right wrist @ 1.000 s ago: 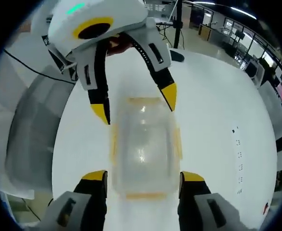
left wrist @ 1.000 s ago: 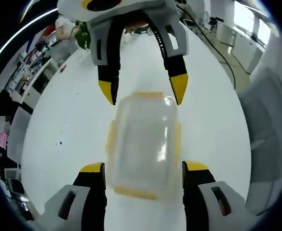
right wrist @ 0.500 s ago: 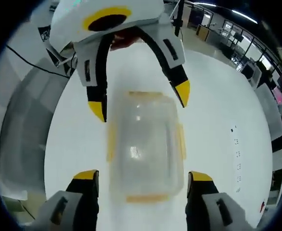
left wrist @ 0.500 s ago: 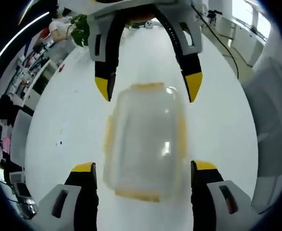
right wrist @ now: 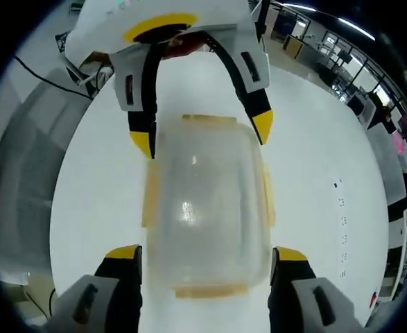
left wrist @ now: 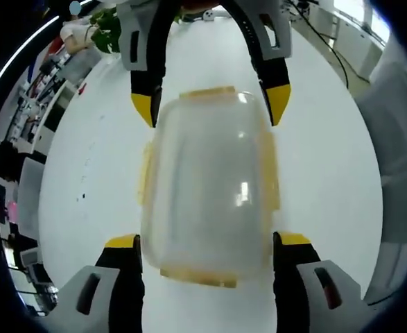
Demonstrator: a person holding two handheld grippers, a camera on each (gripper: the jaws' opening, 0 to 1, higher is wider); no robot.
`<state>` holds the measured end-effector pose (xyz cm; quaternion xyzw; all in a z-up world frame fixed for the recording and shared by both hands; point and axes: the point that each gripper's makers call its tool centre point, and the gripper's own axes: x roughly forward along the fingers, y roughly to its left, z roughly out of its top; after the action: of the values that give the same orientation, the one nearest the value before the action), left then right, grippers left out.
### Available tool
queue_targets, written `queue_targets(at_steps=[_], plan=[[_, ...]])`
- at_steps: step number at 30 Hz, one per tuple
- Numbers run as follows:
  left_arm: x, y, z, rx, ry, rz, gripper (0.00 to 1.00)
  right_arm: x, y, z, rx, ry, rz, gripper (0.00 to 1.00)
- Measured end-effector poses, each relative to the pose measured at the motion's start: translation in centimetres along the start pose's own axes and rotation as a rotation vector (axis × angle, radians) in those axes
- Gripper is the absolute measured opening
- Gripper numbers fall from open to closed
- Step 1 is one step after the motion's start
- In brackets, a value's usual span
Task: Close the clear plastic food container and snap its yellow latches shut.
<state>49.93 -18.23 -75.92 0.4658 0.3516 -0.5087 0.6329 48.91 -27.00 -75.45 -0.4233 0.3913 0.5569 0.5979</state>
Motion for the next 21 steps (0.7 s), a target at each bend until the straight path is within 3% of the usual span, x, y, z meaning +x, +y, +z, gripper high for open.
queue_targets(at_steps=[14, 21], plan=[[0.1, 0.0, -0.1, 0.009, -0.001, 0.007, 0.73, 0.0, -0.2, 0.2, 0.003, 0.000, -0.009, 0.71], [-0.4, -0.5, -1.1, 0.004, -0.004, 0.007, 0.73, 0.4, 0.5, 1.3, 0.002, 0.002, -0.009, 0.71]])
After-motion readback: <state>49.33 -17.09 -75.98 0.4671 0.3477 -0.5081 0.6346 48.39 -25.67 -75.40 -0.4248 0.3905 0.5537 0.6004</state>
